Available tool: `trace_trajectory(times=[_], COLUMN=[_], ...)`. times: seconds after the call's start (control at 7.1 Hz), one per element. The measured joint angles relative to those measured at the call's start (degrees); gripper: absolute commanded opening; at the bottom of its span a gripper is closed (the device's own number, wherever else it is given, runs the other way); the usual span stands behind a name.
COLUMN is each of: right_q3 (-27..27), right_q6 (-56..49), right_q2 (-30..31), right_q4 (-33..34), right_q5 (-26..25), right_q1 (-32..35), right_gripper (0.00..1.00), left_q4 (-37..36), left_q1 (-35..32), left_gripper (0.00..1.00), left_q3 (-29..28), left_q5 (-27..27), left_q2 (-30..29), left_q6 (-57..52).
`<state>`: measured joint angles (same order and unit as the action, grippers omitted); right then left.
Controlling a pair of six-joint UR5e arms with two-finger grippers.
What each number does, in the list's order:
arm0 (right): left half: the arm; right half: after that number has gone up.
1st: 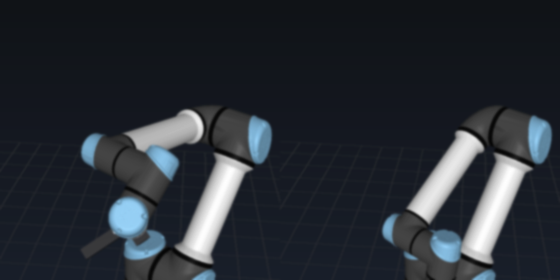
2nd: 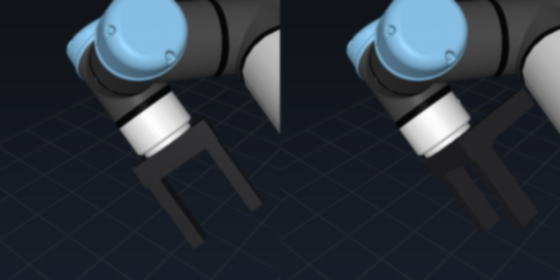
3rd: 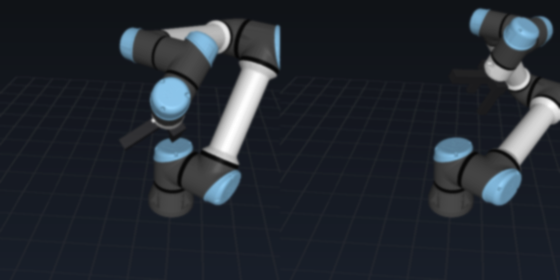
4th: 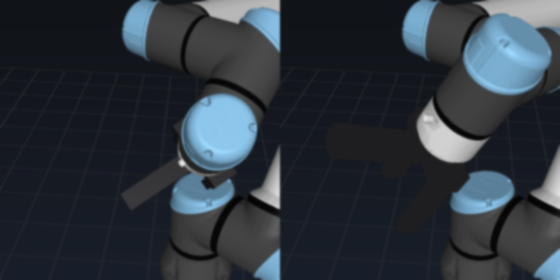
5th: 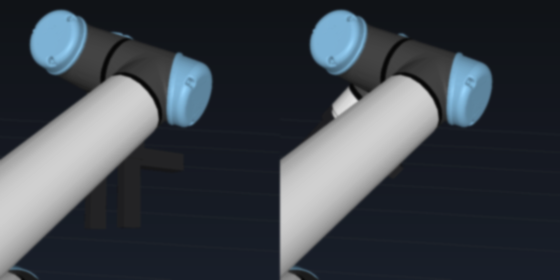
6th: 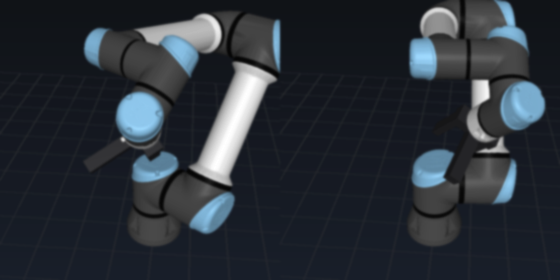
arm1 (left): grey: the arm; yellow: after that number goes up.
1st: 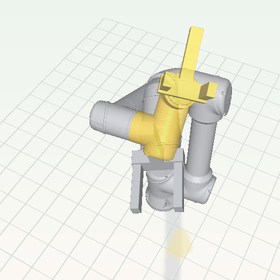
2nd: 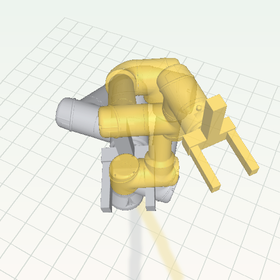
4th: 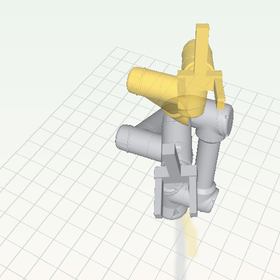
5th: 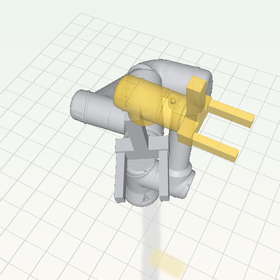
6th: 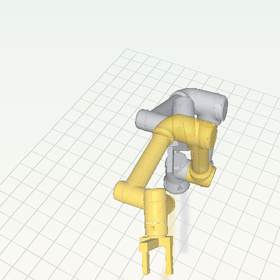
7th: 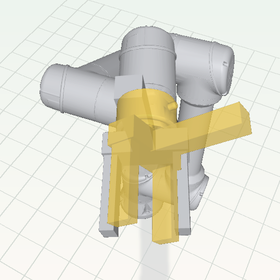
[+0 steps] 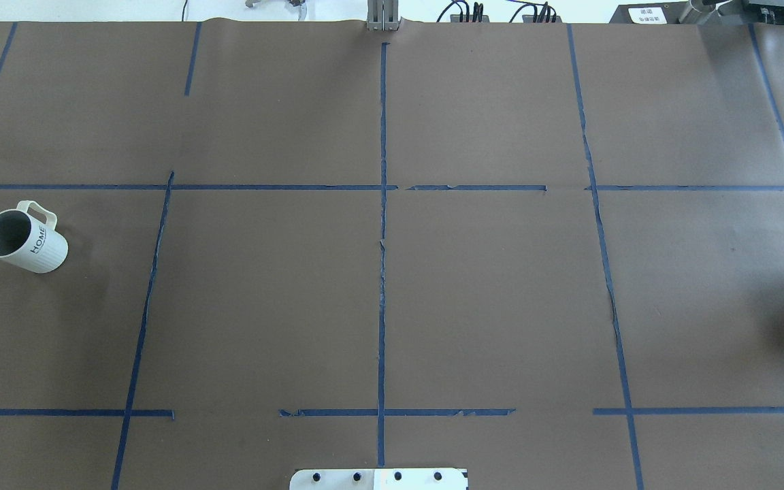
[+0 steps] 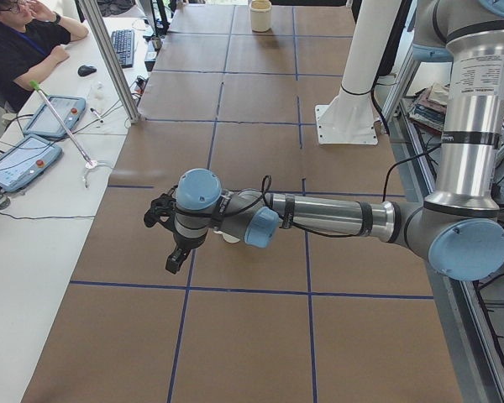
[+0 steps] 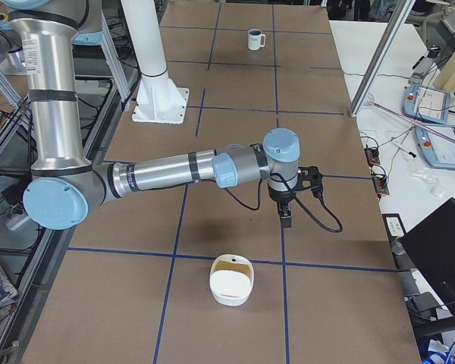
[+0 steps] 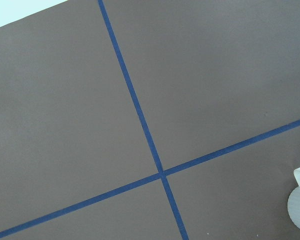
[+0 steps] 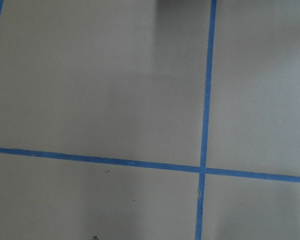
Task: Left arm hands cup to right arm to dump lemon
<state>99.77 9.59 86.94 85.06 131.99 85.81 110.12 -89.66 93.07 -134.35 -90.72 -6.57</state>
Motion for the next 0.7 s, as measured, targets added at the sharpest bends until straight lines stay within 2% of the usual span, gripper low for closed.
trace_trajectory(times=[0.28,0.56,0.7], right_q3=[1.41,1.66,1.66], right_q6=[0.46,0.49,0.43], right_q2=[0.05,0.41,0.71], right_q4=[-0.91,-3.30,-4.16], right_q5=[0.09,0.12,0.14], right_q1=[-1.71,-2.31,-2.35], right_gripper=[1.00,1.00,1.00], left_q4=[5.92,11.77,13.76], left_q1=[3.67,8.09,10.56], left_gripper=[1.00,0.89,0.88], left_q3=[0.54,0.84,1.11], left_q5=[-0.05,0.12,0.33], left_q2=[2.62,4.93,5.34], left_q6=[9.55,23.46,30.30])
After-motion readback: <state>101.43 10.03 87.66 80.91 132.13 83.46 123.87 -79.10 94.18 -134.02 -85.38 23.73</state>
